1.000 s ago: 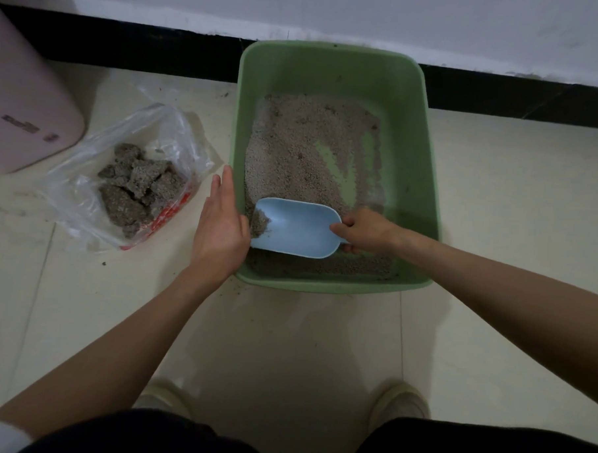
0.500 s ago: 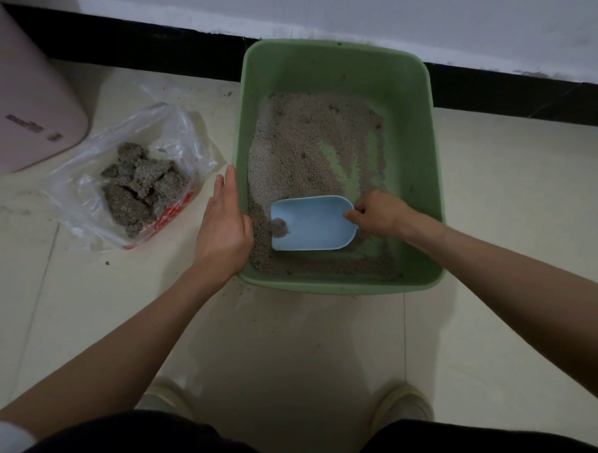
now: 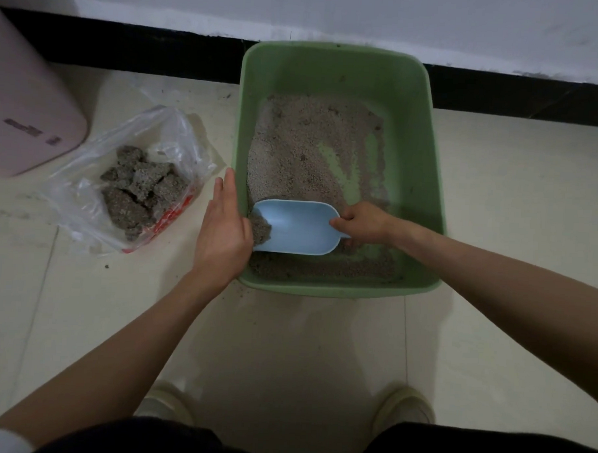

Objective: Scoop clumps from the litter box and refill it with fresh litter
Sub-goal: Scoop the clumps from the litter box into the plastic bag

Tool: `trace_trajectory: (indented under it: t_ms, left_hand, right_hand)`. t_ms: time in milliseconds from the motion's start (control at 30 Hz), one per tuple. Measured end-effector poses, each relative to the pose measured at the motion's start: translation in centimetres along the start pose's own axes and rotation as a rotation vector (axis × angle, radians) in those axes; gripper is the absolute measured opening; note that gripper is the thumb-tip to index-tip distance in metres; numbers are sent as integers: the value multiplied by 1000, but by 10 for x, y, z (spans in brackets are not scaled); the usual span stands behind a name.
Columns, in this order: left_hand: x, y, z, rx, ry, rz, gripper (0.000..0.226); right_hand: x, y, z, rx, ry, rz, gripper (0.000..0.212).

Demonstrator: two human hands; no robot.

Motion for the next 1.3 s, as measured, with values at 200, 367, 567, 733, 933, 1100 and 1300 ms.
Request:
trace_trajectory:
  t_ms: [200, 367, 567, 733, 933, 1100, 1300]
  left_hand:
    - [0, -1, -1, 0, -12, 3, 67]
    - [1, -2, -3, -11, -8, -3, 67]
    - [0, -1, -2, 2, -1, -2, 67]
    - [0, -1, -1, 0, -5, 0, 67]
    - [0, -1, -2, -2, -19, -5, 67]
    - [0, 0, -2, -4, -23, -14, 69]
    - [1, -1, -3, -11, -34, -16, 68]
  right_hand:
    - [-2, -4, -5, -89, 118, 36, 37]
    - [14, -3, -21, -211, 324, -153, 37]
    - [27, -4, -32, -425, 562, -259, 36]
    - [32, 5, -27, -439, 446, -263, 36]
    - [39, 11, -17, -405, 326, -279, 39]
    - [30, 13, -5, -381, 424, -206, 40]
    - [12, 10, -17, -336, 521, -177, 37]
Point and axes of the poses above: each hand's wrist, its own y-axis towards the middle knuckle, its own x-axis out of the back of the hand, z = x × y, the point moved 2 cm from there along y, towards the middle knuckle, and after that the axes turned 10 degrees about -y, right-handed, at the moved point
